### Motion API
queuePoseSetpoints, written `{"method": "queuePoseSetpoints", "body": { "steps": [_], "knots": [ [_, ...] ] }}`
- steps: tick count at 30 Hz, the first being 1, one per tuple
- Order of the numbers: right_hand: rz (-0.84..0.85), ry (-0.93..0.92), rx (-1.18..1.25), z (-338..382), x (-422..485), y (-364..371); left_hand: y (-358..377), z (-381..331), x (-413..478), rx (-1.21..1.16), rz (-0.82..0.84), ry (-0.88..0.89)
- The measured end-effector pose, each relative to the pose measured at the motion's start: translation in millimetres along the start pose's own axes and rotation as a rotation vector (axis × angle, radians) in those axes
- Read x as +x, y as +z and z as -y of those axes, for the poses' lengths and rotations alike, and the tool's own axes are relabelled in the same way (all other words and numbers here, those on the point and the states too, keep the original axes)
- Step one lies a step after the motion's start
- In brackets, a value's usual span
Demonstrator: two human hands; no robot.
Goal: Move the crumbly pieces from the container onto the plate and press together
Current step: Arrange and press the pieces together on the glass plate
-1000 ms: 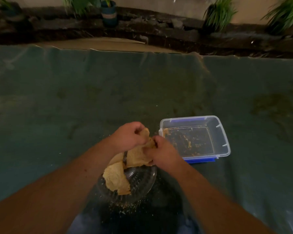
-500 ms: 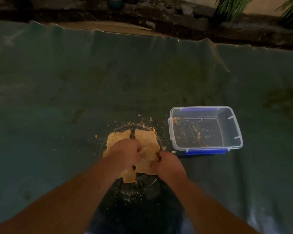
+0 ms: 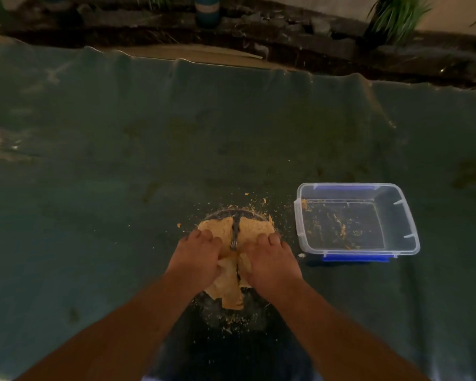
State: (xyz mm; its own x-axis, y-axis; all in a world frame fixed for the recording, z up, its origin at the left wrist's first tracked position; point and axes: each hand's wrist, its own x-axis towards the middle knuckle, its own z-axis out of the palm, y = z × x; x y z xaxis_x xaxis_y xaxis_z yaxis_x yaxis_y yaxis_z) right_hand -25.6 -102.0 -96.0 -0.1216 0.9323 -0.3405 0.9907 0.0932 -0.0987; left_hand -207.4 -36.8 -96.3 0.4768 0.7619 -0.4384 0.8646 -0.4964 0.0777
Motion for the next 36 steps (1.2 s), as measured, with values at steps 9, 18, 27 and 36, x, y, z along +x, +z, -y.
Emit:
{"method": "queuePoseSetpoints", "body": {
  "steps": [9, 18, 27, 36],
  "knots": [
    [0.043, 0.046, 0.178, -13, -2, 4, -2, 11, -2, -0.291, 0.011, 0.040],
    [0.068, -0.035, 0.134, -10, -18, 15, 9, 6, -19, -0.136, 0.082, 0.008],
    [-0.051, -0.045, 0.114, -4, -5, 19, 23, -4, -9, -0.106, -0.104, 0.111],
    [-0.044, -0.309, 0.061, -9, -47, 42, 61, 9, -44, 0.032, -0.206, 0.363]
  ]
}}
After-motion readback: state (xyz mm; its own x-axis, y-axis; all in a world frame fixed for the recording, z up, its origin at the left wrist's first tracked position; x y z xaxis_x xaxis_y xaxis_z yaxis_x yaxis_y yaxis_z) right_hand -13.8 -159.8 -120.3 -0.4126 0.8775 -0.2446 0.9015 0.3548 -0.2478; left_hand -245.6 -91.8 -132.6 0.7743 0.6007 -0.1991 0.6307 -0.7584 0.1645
